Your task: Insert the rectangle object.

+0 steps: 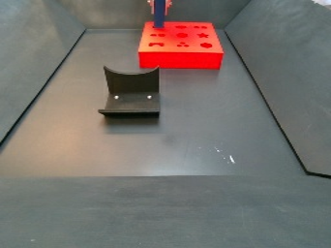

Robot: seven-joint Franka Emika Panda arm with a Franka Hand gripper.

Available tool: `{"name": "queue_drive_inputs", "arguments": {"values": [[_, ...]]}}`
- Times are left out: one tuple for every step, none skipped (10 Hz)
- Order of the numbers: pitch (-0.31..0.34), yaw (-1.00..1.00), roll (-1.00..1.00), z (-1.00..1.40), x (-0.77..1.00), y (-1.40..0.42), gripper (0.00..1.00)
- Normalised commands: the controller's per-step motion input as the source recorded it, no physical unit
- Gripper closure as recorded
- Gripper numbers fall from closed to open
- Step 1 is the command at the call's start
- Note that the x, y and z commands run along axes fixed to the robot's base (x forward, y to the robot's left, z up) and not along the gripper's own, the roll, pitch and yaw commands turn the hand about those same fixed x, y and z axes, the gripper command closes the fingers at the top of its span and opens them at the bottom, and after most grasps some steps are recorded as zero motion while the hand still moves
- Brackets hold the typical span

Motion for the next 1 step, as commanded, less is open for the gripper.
{"name": "queue_drive_inputs", "arguments": {"values": [[0.000,0.00,0.00,0.00,0.00,0.00,1.00]]}}
